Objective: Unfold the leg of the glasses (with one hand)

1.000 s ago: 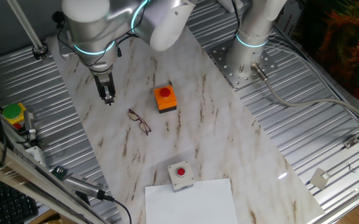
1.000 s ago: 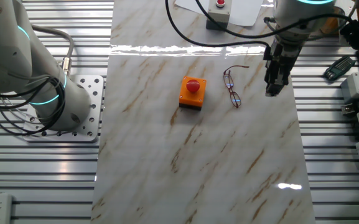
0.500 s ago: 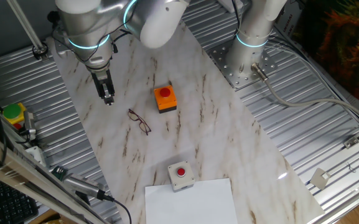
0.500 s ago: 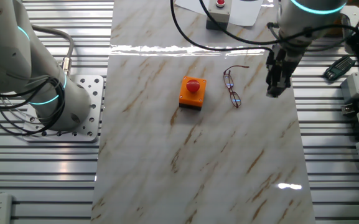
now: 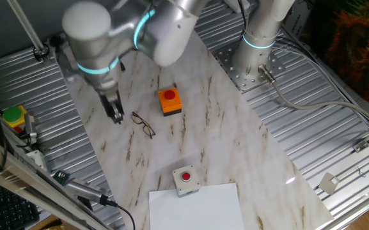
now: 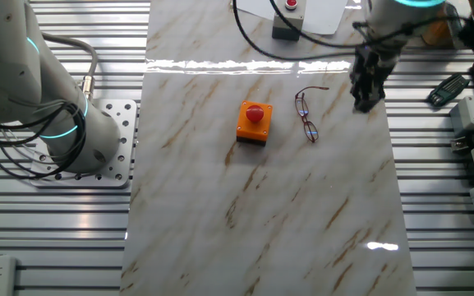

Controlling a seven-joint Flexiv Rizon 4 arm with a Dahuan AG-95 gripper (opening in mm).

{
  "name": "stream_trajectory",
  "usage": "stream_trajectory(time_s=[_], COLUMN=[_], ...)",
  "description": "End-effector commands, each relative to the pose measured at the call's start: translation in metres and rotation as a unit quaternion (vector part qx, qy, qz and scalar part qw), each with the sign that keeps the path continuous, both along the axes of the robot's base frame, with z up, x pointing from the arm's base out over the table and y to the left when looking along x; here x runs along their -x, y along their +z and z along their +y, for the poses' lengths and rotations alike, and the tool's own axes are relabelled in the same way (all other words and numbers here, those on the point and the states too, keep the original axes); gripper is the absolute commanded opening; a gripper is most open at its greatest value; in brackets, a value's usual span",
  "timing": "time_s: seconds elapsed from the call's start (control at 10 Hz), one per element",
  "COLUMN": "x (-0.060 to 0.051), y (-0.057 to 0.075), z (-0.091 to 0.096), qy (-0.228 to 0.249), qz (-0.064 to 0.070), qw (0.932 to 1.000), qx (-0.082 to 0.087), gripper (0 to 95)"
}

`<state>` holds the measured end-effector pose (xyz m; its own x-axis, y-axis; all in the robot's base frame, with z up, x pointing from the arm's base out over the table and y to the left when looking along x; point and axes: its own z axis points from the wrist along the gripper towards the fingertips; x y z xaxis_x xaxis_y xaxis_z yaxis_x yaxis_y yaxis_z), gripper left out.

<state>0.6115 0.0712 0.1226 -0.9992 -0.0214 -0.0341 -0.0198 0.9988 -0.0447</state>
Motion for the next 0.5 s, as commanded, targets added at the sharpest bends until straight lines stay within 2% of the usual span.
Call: stream_trajectory(time_s=[0.1,0.5], x=[0.0,0.005], y=[-0.004,-0.018], z=[0.012,0.032], qy=[0.011,0.035], qz=[0.001,0.005], qw=[0.9999,0.9992], qx=[-0.009,-0.016], gripper=[19.0,19.0])
